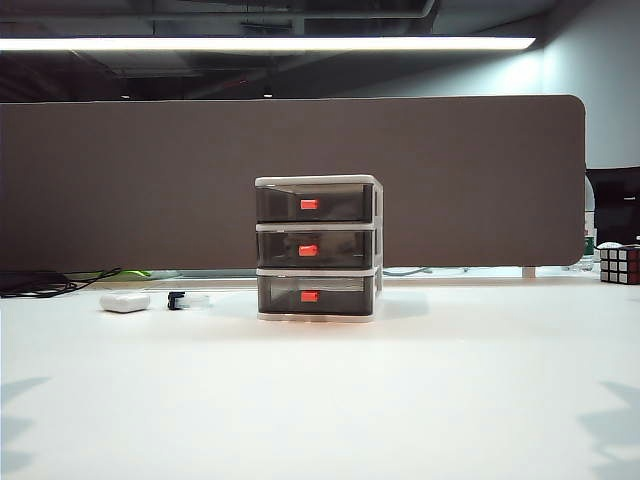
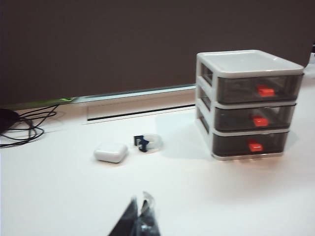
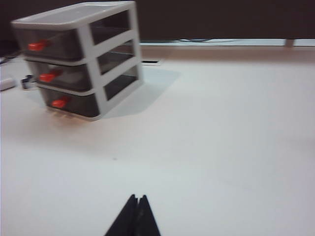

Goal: Open the second layer of the drawer on the table, pick up a pack of napkins on the table and put it in, and finally close the drawer.

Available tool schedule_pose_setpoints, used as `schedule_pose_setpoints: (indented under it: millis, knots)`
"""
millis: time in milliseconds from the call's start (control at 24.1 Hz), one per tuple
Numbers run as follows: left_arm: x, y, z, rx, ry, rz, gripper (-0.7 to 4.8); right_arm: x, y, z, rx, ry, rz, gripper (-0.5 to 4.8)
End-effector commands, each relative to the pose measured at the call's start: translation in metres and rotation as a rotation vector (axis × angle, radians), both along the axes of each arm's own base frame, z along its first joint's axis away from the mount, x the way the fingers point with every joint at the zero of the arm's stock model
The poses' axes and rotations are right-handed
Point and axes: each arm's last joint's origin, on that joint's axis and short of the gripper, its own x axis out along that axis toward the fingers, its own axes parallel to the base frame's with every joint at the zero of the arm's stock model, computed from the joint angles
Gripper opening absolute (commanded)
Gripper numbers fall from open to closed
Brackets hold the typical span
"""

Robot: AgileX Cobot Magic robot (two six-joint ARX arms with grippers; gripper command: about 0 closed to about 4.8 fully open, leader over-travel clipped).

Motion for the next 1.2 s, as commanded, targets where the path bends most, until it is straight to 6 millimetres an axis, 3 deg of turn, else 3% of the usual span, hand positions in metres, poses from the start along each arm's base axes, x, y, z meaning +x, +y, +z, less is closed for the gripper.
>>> schedule_pose_setpoints:
  millis: [41, 290, 622, 1202]
  knots:
    - [0.002, 0.009, 0.002, -0.001, -0.011, 0.027, -0.06, 0.001, -0.008, 0.001, -0.002, -0.026, -0.042, -0.05]
    - [0.003, 0.021, 0.005, -0.003, -0.038, 0.148, -0.06, 0.002, -0.013, 0.002, -0.001, -0.040, -0.089, -0.05]
    - [0.003, 0.019, -0.004, -0.004, 0.056, 0.092, -0.05, 0.002, -0.013, 0.002, -0.001, -0.035, -0.091, -0.04]
    - [0.003, 0.020, -0.004, -0.004, 0.059, 0.092, -0.05, 0.002, -0.013, 0.002, -0.001, -0.035, -0.092, -0.04]
